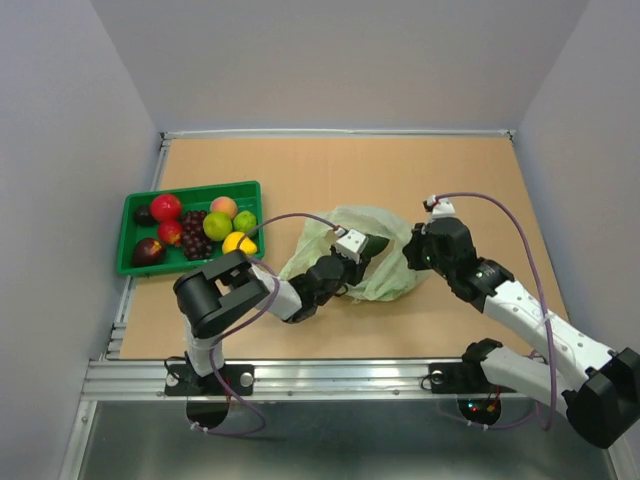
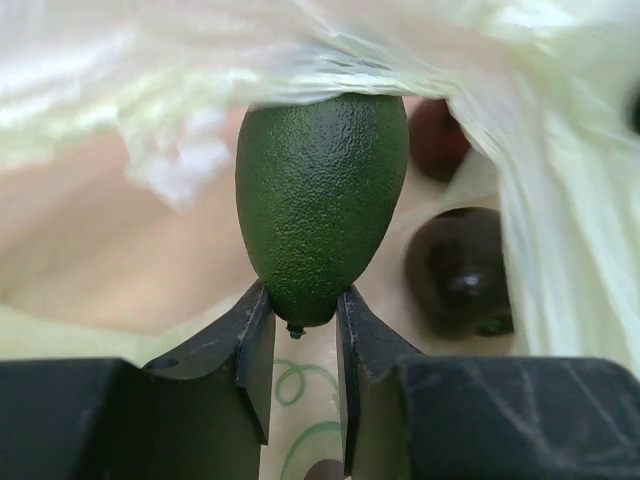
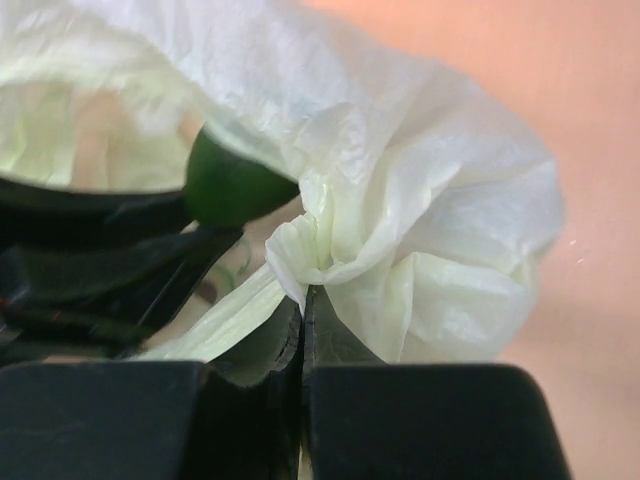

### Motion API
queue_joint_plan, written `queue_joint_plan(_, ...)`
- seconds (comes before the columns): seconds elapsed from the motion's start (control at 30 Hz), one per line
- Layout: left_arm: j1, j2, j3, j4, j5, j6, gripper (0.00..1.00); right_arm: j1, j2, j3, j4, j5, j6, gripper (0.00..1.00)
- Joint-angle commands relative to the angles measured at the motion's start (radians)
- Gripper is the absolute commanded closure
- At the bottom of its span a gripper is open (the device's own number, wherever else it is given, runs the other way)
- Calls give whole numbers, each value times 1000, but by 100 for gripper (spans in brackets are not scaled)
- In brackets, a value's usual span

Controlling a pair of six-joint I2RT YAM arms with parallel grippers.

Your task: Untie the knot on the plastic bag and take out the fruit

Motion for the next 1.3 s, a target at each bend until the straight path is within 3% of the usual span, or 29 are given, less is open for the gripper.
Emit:
queue_joint_plan(0.0, -32, -132, -55, -55, 25, -61, 100, 6, 27, 85, 26, 153, -24, 100)
queue_joint_plan(0.47, -114, -549, -273, -242, 11, -120, 100, 6, 72, 95, 27, 193, -39, 100)
queue_joint_plan(0.6, -114, -675, -256, -250, -5, -137, 100, 6, 98, 76, 27, 101, -57, 100)
queue_joint_plan(0.73, -89, -772, -164, -337, -109, -139, 100, 6, 93, 24, 35, 61, -37, 100)
queue_joint_plan(0.83, 11, -809, -78, -462, -153, -195, 100, 6, 61, -4, 33, 49, -24, 99)
queue_joint_plan(0.9, 140, -827, -46, -539, -176, -261, 100, 6, 31, -14, 33, 41, -22, 99)
queue_joint_plan(1.03, 363, -851, 0, -865, -266, -470, 100, 6, -12, -33, 33, 44, -33, 100)
queue_joint_plan(1.2, 676, -901, -41, -972, -194, -526, 100, 6, -40, -33, 33, 26, -40, 100)
queue_joint_plan(1.27, 752, -895, -49, -980, -151, -524, 100, 6, -40, -28, 33, 12, -42, 100)
